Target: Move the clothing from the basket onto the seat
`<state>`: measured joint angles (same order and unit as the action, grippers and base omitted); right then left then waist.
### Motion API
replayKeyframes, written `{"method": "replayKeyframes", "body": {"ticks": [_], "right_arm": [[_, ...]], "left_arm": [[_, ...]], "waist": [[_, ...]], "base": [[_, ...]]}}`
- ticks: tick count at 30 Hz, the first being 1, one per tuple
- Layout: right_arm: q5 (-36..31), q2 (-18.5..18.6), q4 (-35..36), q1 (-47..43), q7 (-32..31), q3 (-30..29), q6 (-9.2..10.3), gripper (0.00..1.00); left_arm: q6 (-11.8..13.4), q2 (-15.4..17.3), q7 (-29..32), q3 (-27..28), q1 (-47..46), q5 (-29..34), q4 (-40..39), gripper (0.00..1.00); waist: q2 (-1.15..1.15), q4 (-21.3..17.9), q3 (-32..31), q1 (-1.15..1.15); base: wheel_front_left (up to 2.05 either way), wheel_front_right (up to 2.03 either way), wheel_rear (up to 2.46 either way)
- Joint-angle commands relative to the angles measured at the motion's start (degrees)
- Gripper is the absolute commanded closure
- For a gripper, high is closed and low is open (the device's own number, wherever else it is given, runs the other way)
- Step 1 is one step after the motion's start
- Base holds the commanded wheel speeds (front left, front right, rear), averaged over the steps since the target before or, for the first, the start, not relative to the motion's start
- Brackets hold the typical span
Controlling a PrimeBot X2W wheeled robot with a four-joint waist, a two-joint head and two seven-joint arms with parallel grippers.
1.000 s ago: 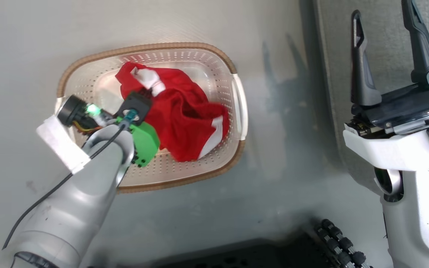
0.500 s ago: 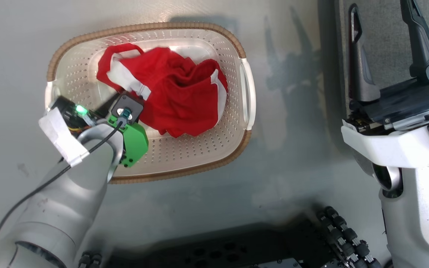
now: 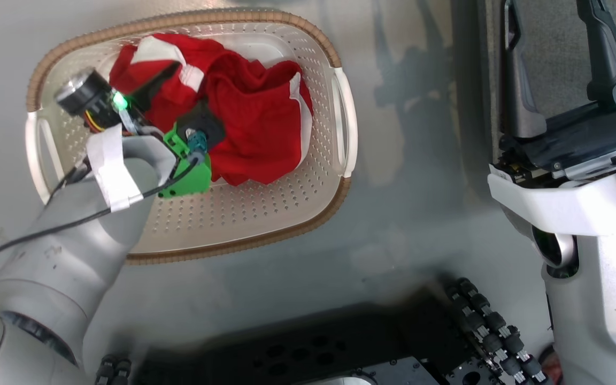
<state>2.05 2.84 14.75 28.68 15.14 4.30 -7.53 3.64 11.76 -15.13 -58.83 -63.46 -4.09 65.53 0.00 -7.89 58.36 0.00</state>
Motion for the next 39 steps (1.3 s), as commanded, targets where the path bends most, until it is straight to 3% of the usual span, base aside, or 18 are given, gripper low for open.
{"method": "replayKeyframes", "body": {"ticks": [1, 6, 17, 18, 19, 20, 24, 30, 34, 39], "right_arm": [[0.3, 0.1, 0.1, 0.5, 0.0, 0.1, 0.08, 0.00], [0.8, 0.1, 0.0, 1.2, 0.0, 0.6, 0.08, 0.00], [0.6, 0.1, 0.2, 0.3, 0.0, 1.0, 0.08, 0.00], [0.6, 0.1, 0.2, 0.1, 0.0, 1.0, 0.08, 0.00], [0.5, 0.1, 0.3, 0.0, 0.0, 0.9, 0.08, 0.00], [0.5, 0.1, 0.3, 0.0, 0.0, 1.0, 0.08, 0.00], [0.3, 0.1, -0.1, 0.2, 0.0, 1.0, 0.08, 0.00], [0.1, 0.1, -1.0, 1.4, 0.0, 1.2, 0.08, 0.00], [-0.2, 0.1, -1.6, 1.0, 0.0, 1.2, 0.08, 0.00], [-1.5, 0.1, -3.3, -1.4, 0.0, 1.7, 0.08, 0.00]], "left_arm": [[0.6, 0.3, 0.5, -0.1, -1.6, 0.2, 1.1, 0.00], [0.6, 0.5, 2.8, -0.2, -4.8, -0.1, 4.8, 0.00], [-2.7, 1.9, 10.7, 2.8, -4.8, -5.2, 7.9, 0.00], [-3.1, 2.0, 11.2, 3.0, -4.3, -5.5, 8.0, 0.11], [-3.1, 2.3, 11.4, 3.4, -4.2, -6.0, 8.0, 0.69], [-3.2, 2.4, 11.6, 3.5, -4.1, -6.3, 8.1, 1.00], [-3.9, 2.4, 11.5, 3.8, -3.8, -7.4, 8.2, 1.00], [-3.7, 0.2, 5.8, 5.0, -1.7, -9.5, 7.9, 1.00], [-3.4, -1.3, 2.5, 5.8, 1.2, -11.2, 7.6, 1.00], [-2.9, -3.9, 0.0, 8.7, 7.7, -15.1, 3.7, 1.00]], "waist": [[0.00, -0.8, 1.3, 0.00], [0.00, -2.0, 3.3, 0.00], [0.00, -3.5, 5.8, 0.00], [0.00, -3.5, 5.8, 0.00], [0.00, -3.6, 5.8, 0.00], [0.00, -3.6, 5.9, 0.00], [0.00, -3.6, 5.8, 0.00], [0.00, -2.6, 2.4, 0.00], [0.00, -1.4, -2.1, 0.00], [0.00, 1.0, -12.2, 0.00]], "base": [[0.00, 0.00, 0.00], [0.00, 0.00, 0.00], [0.00, 0.00, 0.00], [0.00, 0.00, 0.00], [0.00, 0.00, 0.00], [0.00, 0.00, 0.00], [0.00, 0.00, 0.00], [0.00, 0.00, 0.00], [0.00, 0.00, 0.00], [0.00, 0.00, 0.00]]}}
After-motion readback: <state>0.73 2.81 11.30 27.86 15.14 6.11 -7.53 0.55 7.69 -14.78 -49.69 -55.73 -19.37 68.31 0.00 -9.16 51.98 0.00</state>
